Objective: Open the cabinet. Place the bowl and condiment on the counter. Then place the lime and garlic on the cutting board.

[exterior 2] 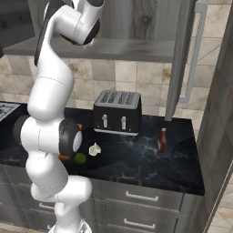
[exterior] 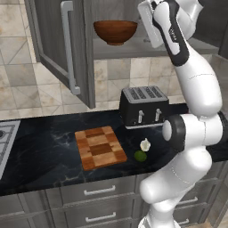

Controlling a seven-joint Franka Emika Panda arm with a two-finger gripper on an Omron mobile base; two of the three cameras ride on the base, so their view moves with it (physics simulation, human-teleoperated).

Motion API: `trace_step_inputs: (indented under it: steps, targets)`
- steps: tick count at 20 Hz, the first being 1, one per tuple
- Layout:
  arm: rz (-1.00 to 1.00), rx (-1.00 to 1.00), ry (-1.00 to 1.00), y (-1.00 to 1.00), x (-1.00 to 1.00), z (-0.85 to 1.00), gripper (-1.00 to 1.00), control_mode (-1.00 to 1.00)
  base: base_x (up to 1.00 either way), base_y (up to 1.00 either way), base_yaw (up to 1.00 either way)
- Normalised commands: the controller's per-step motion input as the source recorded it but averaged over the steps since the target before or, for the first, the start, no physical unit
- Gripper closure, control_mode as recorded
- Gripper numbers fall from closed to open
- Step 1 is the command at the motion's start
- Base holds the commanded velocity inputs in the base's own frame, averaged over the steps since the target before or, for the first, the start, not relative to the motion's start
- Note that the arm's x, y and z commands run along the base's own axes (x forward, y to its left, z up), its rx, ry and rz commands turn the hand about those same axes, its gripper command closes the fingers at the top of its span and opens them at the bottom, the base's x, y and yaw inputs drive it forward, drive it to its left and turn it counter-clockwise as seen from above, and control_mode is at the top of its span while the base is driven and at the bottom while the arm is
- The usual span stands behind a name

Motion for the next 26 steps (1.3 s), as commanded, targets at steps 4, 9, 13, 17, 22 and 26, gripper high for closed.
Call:
trace_step_inputs:
  steps: [4,9,13,17,22,26]
  targets:
    - [-0.02,0.0,0.01,0.0,0.38,-0.02,-1.0,-1.0,0.0,0.0,0.0]
    - [-0.02,0.02,0.01,0.0,0.33,0.0,-1.0,-1.0,0.0,0.0,0.0]
    - [-0.01,0.01,0.03,0.0,0.31,0.0,-1.0,-1.0,0.0,0.0,0.0]
    - [0.0,0.0,0.04,0.0,0.28,0.0,-1.0,-1.0,0.0,0.0,0.0]
    - [0.0,0.0,0.03,0.0,0.23,0.0,-1.0,-1.0,0.0,0.0,0.0]
    - [0.0,0.0,0.04,0.06,0.23,0.0,-1.0,-1.0,0.0,0.0,0.0]
